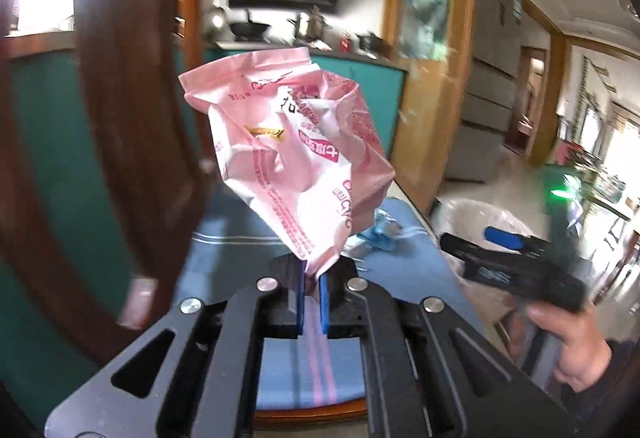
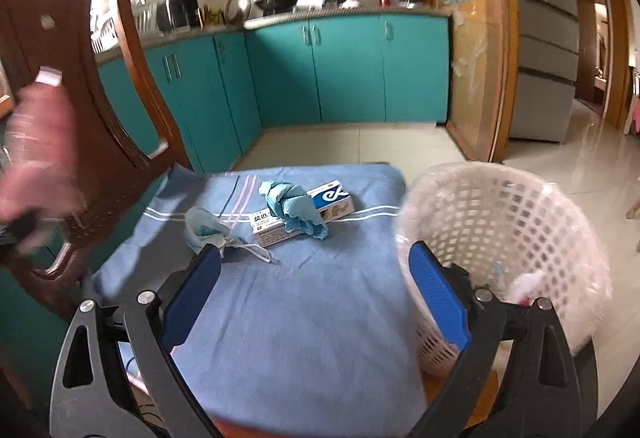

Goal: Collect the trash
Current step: 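Grasp the pink printed wrapper with the left tool and lift it, then grasp the light blue cloth with the right tool while the left tool holds the pink wrapper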

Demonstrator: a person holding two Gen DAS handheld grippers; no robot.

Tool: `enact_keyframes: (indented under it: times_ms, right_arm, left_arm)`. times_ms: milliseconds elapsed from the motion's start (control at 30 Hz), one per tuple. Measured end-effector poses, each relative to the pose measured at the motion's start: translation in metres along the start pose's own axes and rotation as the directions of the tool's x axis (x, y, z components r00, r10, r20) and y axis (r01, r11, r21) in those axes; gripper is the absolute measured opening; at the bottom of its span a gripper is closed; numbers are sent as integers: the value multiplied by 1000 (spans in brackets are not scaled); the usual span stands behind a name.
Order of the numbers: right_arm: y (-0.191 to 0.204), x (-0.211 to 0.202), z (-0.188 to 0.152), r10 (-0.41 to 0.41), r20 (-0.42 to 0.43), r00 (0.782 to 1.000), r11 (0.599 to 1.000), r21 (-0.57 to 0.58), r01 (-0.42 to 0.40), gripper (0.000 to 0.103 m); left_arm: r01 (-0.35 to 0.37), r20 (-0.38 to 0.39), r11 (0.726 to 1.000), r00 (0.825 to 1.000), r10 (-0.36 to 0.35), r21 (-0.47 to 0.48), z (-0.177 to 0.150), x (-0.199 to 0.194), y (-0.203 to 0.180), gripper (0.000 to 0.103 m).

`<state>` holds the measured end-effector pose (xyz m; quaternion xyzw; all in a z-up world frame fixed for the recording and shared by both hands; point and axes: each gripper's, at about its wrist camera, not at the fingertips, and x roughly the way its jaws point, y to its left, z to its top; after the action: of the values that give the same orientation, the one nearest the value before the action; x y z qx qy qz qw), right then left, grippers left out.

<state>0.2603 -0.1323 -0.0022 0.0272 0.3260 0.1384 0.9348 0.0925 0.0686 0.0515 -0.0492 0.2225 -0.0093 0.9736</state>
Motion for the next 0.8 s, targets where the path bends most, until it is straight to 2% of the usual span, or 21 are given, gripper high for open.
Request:
enact_keyframes:
  times_ms: [233,300,333,367,467,600,700,800]
  right_arm:
    - [39,121,27,-74,-98,992,992,-110,63,92]
    - [43,140,27,-97,-135,986,987,-138,79,79]
    - [44,147,26,-100,-170,980,986,-152,74,50]
    - [43,149,25,-101,-189,977,986,-152,73,33]
    - [37,115,21,-71,-141,988,992,-112,55,23]
    - [30,34,10,4,-56,998,996,-91,-9,23]
    - [18,-32,-7,36,-9,999,996,-81,-37,23]
    - [3,-79,-23,67,35,997,998,-20,-66,23]
  left_arm:
    - [19,-47,1000,999,-19,-7,-4,6,10,6]
    - [33,-58,999,998,-34,-16,-4,8,12,6]
    - [37,-61,999,997,-38,-16,0,12,10,6]
    - [41,-62,999,997,-42,-16,0,11,10,6]
    - [55,-67,998,996,-56,-24,0,12,13,6]
    - [80,-89,996,993,-83,-36,-2,12,13,6]
    - [97,-104,995,990,-98,-17,-5,14,5,6]
    - [106,-127,994,986,-106,-3,-12,18,-5,6]
